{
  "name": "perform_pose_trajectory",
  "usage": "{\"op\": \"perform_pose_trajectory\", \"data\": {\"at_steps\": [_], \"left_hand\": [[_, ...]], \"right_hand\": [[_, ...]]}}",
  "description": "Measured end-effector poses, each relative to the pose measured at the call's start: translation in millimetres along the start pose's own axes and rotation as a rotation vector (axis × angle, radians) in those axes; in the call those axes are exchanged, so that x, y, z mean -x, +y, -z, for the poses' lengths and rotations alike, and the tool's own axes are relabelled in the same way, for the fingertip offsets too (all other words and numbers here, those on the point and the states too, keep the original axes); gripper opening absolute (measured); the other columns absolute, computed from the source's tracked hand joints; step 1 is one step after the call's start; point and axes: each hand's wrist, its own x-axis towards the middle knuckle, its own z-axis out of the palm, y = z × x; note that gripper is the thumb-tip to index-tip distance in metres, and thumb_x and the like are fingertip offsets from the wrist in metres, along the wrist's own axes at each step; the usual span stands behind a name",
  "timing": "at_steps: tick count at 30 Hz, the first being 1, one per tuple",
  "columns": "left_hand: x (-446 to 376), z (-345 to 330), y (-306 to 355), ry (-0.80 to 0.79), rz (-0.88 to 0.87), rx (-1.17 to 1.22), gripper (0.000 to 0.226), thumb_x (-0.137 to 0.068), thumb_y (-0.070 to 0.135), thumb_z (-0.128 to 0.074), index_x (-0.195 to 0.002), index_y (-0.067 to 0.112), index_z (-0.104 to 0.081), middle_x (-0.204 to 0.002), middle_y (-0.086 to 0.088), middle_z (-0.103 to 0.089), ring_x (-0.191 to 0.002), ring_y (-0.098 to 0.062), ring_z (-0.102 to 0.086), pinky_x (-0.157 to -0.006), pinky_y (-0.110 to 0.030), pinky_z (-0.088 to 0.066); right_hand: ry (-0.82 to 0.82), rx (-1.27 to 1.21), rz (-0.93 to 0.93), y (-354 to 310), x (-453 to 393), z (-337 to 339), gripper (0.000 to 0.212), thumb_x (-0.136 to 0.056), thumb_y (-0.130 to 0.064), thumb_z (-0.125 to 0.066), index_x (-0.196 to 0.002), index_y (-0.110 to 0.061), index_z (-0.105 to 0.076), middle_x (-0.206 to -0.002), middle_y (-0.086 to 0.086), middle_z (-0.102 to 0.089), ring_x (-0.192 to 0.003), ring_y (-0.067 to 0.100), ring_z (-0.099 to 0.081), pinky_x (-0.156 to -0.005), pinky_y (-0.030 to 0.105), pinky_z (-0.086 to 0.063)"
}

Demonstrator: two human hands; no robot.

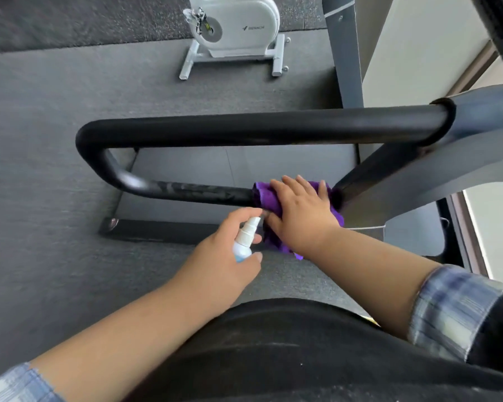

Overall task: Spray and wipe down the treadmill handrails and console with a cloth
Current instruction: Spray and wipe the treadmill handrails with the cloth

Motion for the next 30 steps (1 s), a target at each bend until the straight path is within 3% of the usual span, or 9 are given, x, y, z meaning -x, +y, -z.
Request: {"op": "perform_pose_trajectory", "data": {"at_steps": [2, 5, 10, 16, 18, 20, 24, 27, 30], "left_hand": [[6, 3, -3, 0.025, 0.016, -0.022, 0.065, -0.089, 0.020, -0.068, -0.118, 0.068, -0.034, -0.108, 0.023, -0.064, -0.098, 0.012, -0.056, -0.074, 0.001, -0.036], [11, 5, -6, 0.040, 0.053, -0.050, 0.063, -0.088, 0.023, -0.068, -0.122, 0.065, -0.035, -0.108, 0.024, -0.063, -0.098, 0.011, -0.056, -0.074, -0.003, -0.038], [12, 8, -4, 0.028, 0.056, -0.051, 0.062, -0.089, 0.025, -0.067, -0.122, 0.066, -0.033, -0.109, 0.024, -0.063, -0.091, 0.007, -0.058, -0.075, -0.012, -0.042], [9, 11, -9, 0.025, 0.075, -0.053, 0.062, -0.089, 0.027, -0.067, -0.122, 0.066, -0.032, -0.109, 0.026, -0.063, -0.090, 0.004, -0.058, -0.077, -0.016, -0.044], [10, 14, -11, 0.015, 0.089, -0.063, 0.062, -0.089, 0.029, -0.067, -0.123, 0.066, -0.032, -0.109, 0.028, -0.062, -0.089, 0.003, -0.059, -0.081, -0.023, -0.047], [11, 17, -16, 0.008, 0.097, -0.068, 0.062, -0.089, 0.029, -0.067, -0.124, 0.066, -0.032, -0.109, 0.028, -0.062, -0.089, 0.003, -0.059, -0.079, -0.021, -0.046], [15, 24, -26, 0.010, 0.130, -0.059, 0.063, -0.090, 0.028, -0.066, -0.122, 0.068, -0.031, -0.109, 0.030, -0.061, -0.091, 0.003, -0.058, -0.080, -0.019, -0.046], [17, 27, -28, 0.017, 0.161, -0.060, 0.063, -0.089, 0.030, -0.066, -0.122, 0.070, -0.031, -0.110, 0.033, -0.059, -0.092, 0.002, -0.058, -0.086, -0.027, -0.049], [18, 33, -28, 0.021, 0.168, -0.037, 0.063, -0.090, 0.031, -0.066, -0.121, 0.072, -0.030, -0.111, 0.033, -0.059, -0.093, 0.002, -0.058, -0.087, -0.030, -0.050]], "right_hand": [[-0.067, 0.138, -0.004, -9, -5, -13, 0.085, -0.093, -0.074, -0.030, -0.159, -0.026, -0.005, -0.168, 0.005, -0.006, -0.154, 0.032, 0.002, -0.117, 0.063, 0.005], [-0.085, 0.112, 0.021, -16, -11, -13, 0.090, -0.092, -0.076, -0.028, -0.160, -0.025, 0.001, -0.168, 0.007, 0.002, -0.153, 0.032, 0.009, -0.117, 0.062, 0.006], [-0.060, 0.034, 0.150, 20, -4, 0, 0.087, -0.093, -0.056, -0.052, -0.160, -0.025, -0.005, -0.168, 0.008, -0.002, -0.155, 0.024, 0.002, -0.125, 0.045, -0.001], [-0.078, 0.457, 0.104, 26, -1, -13, 0.114, -0.085, -0.069, -0.059, -0.158, -0.015, 0.010, -0.163, 0.017, -0.011, -0.150, 0.036, -0.013, -0.123, 0.049, -0.013], [-0.027, 0.530, 0.100, 18, -10, -18, 0.110, -0.082, -0.066, -0.064, -0.156, -0.012, -0.003, -0.150, 0.017, -0.032, -0.137, 0.037, -0.034, -0.114, 0.049, -0.028], [-0.002, 0.496, 0.112, 11, -26, -11, 0.093, -0.078, -0.065, -0.069, -0.143, -0.013, -0.028, -0.128, 0.011, -0.051, -0.115, 0.032, -0.053, -0.097, 0.044, -0.044], [-0.212, 0.317, 0.152, -3, -60, 18, 0.076, -0.065, -0.071, -0.076, -0.115, -0.021, -0.049, -0.096, -0.002, -0.062, -0.085, 0.026, -0.063, -0.072, 0.039, -0.054], [-0.230, 0.280, 0.215, -10, -71, 15, 0.091, -0.063, -0.072, -0.077, -0.133, -0.024, -0.046, -0.116, -0.002, -0.061, -0.099, 0.026, -0.063, -0.082, 0.043, -0.055], [-0.141, 0.228, 0.298, 0, -62, 4, 0.107, -0.074, -0.066, -0.073, -0.157, -0.028, -0.017, -0.148, -0.001, -0.044, -0.125, 0.028, -0.053, -0.101, 0.044, -0.047]]}}
